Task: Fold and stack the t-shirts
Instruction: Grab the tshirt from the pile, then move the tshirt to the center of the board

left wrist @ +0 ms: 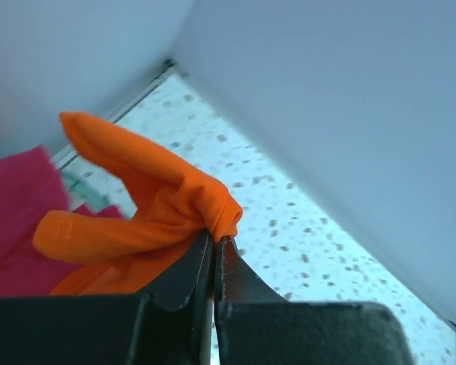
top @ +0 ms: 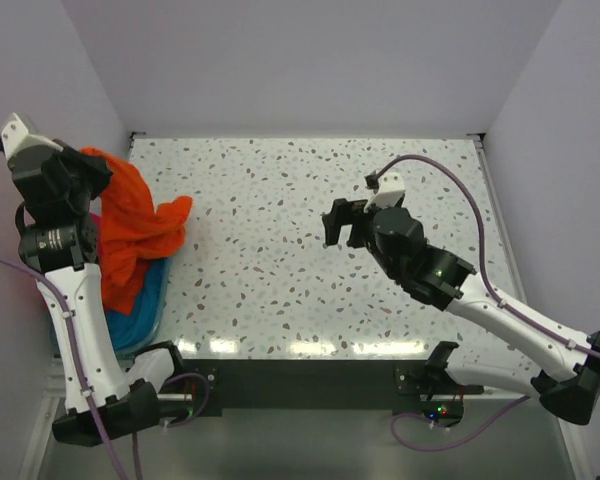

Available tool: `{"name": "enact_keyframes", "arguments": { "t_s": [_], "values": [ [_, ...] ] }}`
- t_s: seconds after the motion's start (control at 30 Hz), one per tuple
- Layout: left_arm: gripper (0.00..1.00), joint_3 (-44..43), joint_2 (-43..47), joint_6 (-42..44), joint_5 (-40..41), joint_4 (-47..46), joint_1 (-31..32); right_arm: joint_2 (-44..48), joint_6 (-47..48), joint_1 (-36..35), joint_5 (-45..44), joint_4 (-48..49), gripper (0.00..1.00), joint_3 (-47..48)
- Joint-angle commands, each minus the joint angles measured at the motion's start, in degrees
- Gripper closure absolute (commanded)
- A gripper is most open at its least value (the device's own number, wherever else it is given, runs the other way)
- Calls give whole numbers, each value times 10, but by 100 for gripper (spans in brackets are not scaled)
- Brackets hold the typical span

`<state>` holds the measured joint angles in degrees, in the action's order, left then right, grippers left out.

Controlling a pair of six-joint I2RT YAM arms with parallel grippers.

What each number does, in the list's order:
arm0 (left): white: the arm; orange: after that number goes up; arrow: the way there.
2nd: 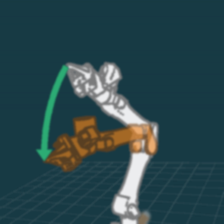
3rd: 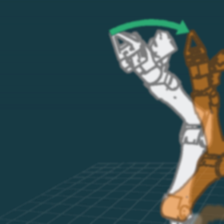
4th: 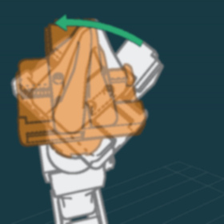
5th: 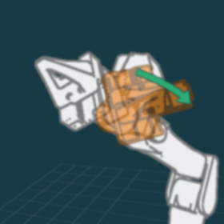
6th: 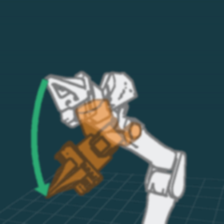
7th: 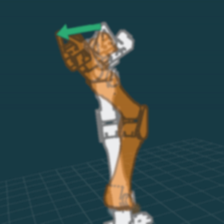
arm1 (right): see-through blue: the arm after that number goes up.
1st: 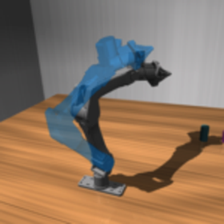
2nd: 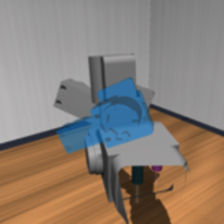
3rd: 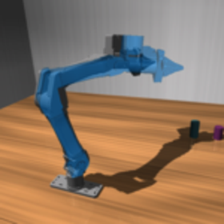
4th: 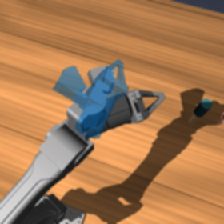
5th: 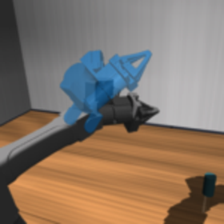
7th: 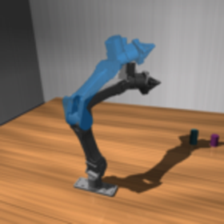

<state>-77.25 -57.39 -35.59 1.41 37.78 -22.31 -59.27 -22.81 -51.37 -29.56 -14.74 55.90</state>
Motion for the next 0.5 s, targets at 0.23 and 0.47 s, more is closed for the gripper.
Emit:
{"name": "enact_keyframes", "arguments": {
  "t_s": [0.23,0.47],
  "values": [
    [100,-351,-141,2,-57,-61,318,-7,56,-1,-37,16,1,131],
    [100,-437,-238,51,59,-68,520,-2,81,-1,-83,24,1,151]
  ]
}}
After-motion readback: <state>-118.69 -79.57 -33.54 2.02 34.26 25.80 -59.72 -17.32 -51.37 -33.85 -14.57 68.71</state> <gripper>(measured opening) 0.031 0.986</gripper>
